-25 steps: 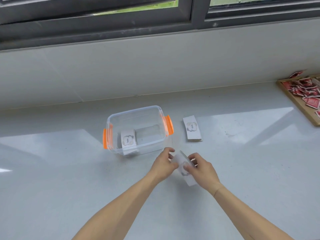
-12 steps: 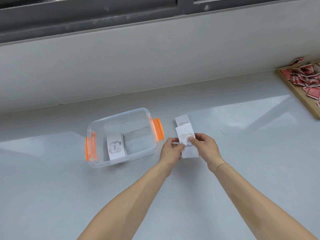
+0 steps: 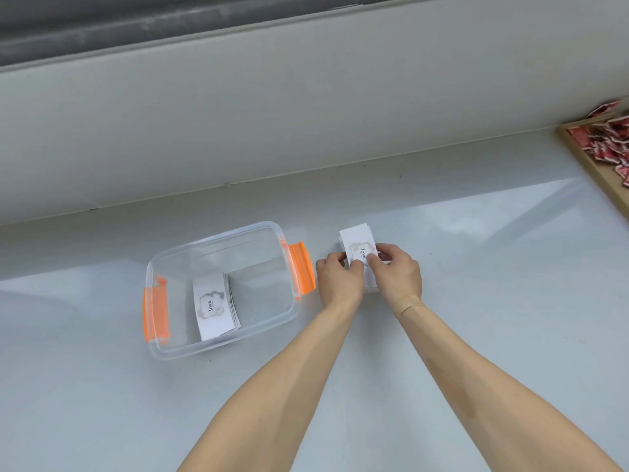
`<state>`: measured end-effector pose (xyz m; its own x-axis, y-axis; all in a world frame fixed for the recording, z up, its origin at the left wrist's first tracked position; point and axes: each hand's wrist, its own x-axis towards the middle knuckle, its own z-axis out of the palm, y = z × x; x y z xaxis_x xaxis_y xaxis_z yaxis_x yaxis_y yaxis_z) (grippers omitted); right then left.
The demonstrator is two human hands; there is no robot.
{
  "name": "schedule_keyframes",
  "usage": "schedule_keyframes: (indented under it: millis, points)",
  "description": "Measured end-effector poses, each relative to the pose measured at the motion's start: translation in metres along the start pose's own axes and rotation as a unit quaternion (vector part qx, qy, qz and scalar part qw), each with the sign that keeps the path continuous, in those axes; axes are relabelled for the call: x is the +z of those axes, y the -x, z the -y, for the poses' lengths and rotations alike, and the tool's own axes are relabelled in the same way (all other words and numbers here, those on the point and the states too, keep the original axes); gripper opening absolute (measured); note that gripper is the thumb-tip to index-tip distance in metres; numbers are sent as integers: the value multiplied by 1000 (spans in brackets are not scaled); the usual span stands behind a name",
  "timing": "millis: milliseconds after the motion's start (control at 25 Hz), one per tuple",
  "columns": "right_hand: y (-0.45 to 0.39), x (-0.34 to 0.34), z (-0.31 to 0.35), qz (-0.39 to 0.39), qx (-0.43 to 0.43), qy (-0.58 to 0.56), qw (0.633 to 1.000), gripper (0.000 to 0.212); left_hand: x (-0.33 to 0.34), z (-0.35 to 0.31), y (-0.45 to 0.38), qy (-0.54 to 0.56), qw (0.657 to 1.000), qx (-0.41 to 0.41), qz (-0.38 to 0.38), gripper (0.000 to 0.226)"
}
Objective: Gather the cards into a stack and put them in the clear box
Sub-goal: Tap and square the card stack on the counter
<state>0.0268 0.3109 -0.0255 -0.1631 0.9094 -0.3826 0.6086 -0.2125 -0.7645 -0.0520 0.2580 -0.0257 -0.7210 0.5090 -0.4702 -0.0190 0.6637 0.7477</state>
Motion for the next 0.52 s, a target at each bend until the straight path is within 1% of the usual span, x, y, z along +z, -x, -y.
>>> schedule_keyframes:
  millis: [160,280,400,521]
  points:
    - [-4,7,-7,-6,-24,43,999,32,2,5,-8,-48,999,-13,23,31]
    - [-6,5,-9,12,11,42,999,49,2,4,-11,-80,996,-17,42,33]
    - [-13,3,-5,66,39,75,994,68,1,-2,-15,-86,993,-48,68,24]
    - [-20,-1,1,89,87,40,991,72,-2,-6,-17,-90,988,-89,88,24]
